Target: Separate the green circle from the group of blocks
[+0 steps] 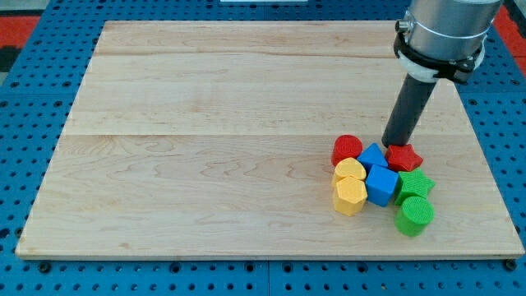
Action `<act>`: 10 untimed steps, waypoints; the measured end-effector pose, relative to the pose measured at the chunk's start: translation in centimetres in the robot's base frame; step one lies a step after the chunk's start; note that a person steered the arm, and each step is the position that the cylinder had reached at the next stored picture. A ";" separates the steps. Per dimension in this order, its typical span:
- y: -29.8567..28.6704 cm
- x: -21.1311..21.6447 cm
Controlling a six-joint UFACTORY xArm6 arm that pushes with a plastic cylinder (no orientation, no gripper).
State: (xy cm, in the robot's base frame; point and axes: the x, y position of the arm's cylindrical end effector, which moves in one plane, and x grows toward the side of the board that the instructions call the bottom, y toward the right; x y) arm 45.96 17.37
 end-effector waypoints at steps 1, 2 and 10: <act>0.0 -0.2; 2.8 -0.4; -5.6 3.2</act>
State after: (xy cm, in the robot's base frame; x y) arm 49.21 11.79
